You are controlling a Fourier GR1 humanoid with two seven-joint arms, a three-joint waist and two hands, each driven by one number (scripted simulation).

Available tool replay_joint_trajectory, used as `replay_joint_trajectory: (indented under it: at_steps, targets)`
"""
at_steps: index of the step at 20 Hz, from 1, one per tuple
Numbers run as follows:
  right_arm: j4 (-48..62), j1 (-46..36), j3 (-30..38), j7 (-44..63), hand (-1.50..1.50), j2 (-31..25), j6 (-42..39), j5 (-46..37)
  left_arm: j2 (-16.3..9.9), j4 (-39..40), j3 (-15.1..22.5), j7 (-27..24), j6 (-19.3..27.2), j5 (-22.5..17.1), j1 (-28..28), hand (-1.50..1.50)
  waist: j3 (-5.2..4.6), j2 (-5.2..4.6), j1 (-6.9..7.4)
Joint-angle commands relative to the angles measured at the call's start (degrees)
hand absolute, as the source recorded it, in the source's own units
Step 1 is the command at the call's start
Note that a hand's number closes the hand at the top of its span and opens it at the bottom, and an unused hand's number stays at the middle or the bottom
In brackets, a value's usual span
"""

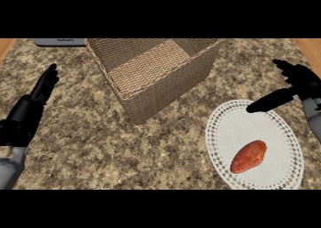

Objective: Pick the sweet potato from the placemat and place it in the basket

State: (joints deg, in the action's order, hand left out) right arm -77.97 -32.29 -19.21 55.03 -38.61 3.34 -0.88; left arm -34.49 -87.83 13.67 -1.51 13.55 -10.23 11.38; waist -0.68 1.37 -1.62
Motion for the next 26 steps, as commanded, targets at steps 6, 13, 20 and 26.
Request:
replay_joint_trajectory:
  at_steps: [6, 13, 20, 26]
  targets:
    - [-12.44, -2.74, 4.20, 23.34, -1.50, -10.48, -16.86, 18.60, -0.74, -3.04, -1.62, 0.96, -1.28, -0.84, -1.88, 0.00, 0.57, -0.54, 0.68]
    - [-19.42, 3.60, 3.40, 23.61, -1.50, -14.41, -14.22, 23.71, 1.95, 1.00, -1.50, 0.21, -1.84, 1.39, 1.02, 0.00, 0.60, -1.12, 0.49]
    - [-17.81, 7.52, -1.87, 21.50, -1.50, -13.34, -14.20, 23.85, 2.90, 2.52, -2.81, -2.92, -4.18, 1.33, 0.62, 0.00, 0.59, -1.35, 1.33]
    - [-17.85, 11.82, -5.08, 19.05, -1.50, -11.36, -11.33, 19.81, 1.81, 0.45, -4.97, -0.27, -5.18, 2.00, 0.81, 0.00, 0.64, -1.29, 1.52]
